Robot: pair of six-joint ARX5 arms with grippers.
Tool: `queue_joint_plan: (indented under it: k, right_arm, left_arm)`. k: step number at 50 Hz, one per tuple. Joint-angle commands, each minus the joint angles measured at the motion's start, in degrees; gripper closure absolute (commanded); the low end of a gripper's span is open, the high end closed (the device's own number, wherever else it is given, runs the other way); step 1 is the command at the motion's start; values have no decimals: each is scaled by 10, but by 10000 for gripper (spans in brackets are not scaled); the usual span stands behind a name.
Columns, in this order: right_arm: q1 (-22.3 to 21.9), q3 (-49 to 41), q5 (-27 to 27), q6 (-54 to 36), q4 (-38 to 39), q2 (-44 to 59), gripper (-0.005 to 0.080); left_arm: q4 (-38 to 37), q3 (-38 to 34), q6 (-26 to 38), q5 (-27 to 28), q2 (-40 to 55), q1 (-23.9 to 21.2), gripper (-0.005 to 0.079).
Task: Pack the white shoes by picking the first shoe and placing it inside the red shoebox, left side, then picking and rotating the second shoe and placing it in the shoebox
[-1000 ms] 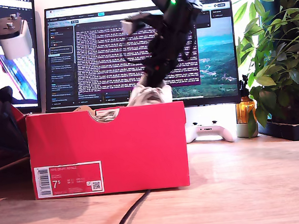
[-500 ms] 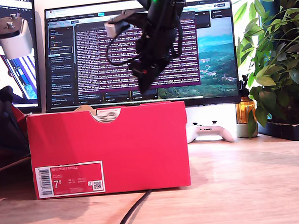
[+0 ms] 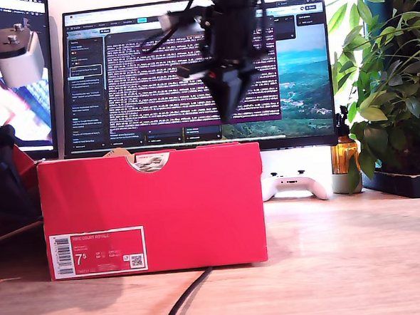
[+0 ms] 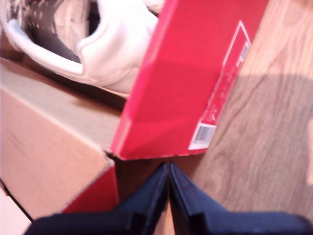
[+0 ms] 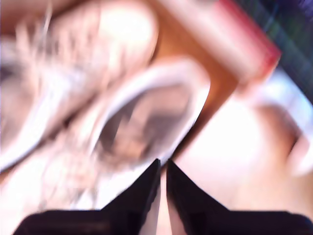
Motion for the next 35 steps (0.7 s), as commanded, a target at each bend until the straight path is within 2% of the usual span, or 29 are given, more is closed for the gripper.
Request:
queue_joint_plan:
  k: [1,8,13,21,28,35]
  right_arm:
    - [-7,2,0,37,-8,-5,752]
    - [-13,2,0,82,-15,-9,752]
    - [-14,1,2,87,-31,-12,752]
    - [-18,-7,3,97,-61,-13,752]
    - [-26,-45,23,119,-57,-22,752]
    - [-32,-127,39,119,-15,-56,752]
  left_arm:
    - [2,4,-20,-11,1,-3,760]
    - [-27,7,-66,-46,-3,-3,761]
    - [-49,8,-72,-46,-20,-5,761]
    - [-94,9,-117,-45,-66,-14,761]
    - [-109,9,-126,-45,-121,-25,761]
    - [-110,9,-134,-36,-162,-27,761]
